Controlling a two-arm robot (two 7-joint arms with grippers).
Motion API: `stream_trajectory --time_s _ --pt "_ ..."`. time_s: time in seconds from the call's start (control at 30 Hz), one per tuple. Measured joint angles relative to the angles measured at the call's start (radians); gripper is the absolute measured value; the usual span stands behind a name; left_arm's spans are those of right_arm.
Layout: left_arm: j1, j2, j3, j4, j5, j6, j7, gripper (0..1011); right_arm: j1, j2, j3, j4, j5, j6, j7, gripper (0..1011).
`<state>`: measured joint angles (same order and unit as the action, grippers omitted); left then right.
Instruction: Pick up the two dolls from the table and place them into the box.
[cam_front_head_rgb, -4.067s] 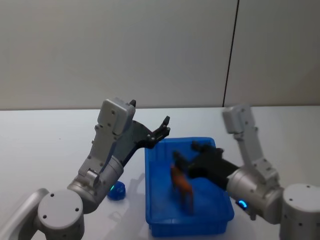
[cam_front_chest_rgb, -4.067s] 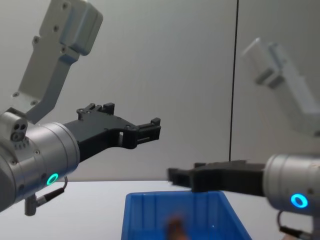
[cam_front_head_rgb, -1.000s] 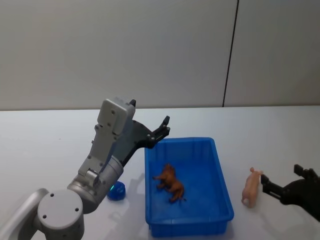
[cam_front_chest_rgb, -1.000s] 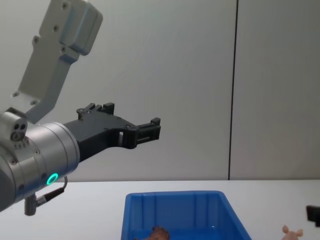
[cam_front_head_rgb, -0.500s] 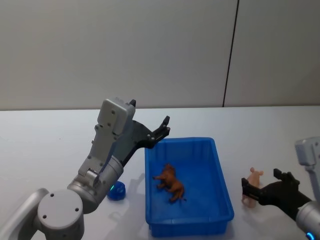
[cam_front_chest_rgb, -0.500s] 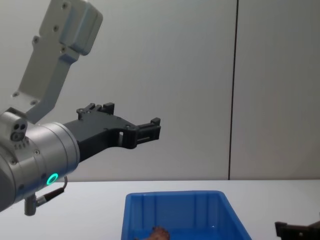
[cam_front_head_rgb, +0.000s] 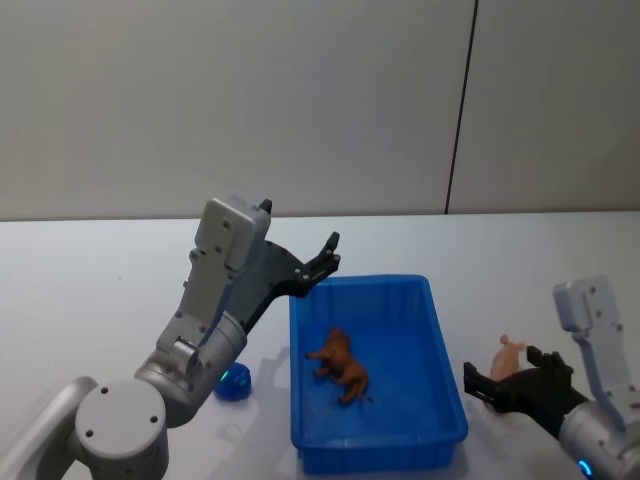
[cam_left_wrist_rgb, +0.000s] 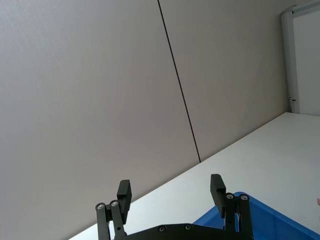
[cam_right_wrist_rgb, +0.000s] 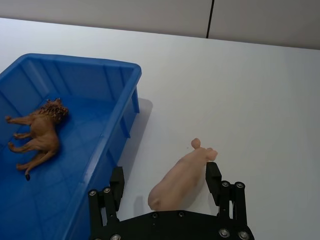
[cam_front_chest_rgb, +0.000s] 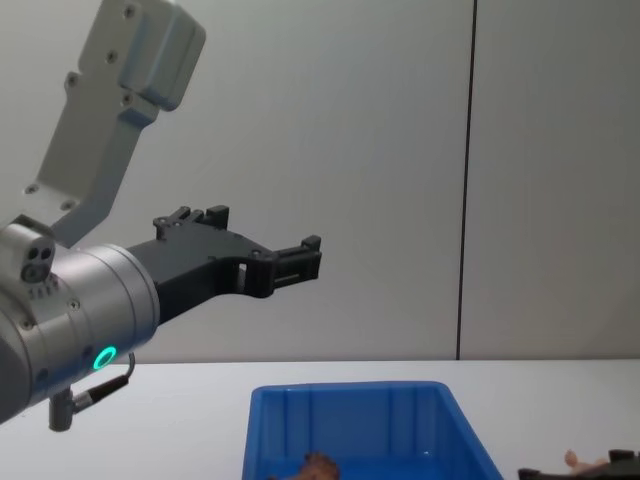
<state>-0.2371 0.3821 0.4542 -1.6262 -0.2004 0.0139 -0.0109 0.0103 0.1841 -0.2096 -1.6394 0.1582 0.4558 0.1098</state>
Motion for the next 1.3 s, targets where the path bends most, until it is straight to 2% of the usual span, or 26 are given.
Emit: stream_trajectory --time_s 0.33,0.8,1.3 --pt "0.000 0.000 0.000 0.000 0.000 0.000 0.000 1001 0.028 -0.029 -0.011 0.043 -0.013 0.012 -0.026 1001" --pt "0.000 0.000 0.000 0.000 0.000 0.000 0.000 1001 0.013 -0.038 -0.006 0.039 -0.006 0.038 -0.098 1001" --pt "0.000 0.000 0.000 0.000 0.000 0.000 0.000 1001 0.034 -0.052 -0.004 0.060 0.004 0.067 -0.079 1001"
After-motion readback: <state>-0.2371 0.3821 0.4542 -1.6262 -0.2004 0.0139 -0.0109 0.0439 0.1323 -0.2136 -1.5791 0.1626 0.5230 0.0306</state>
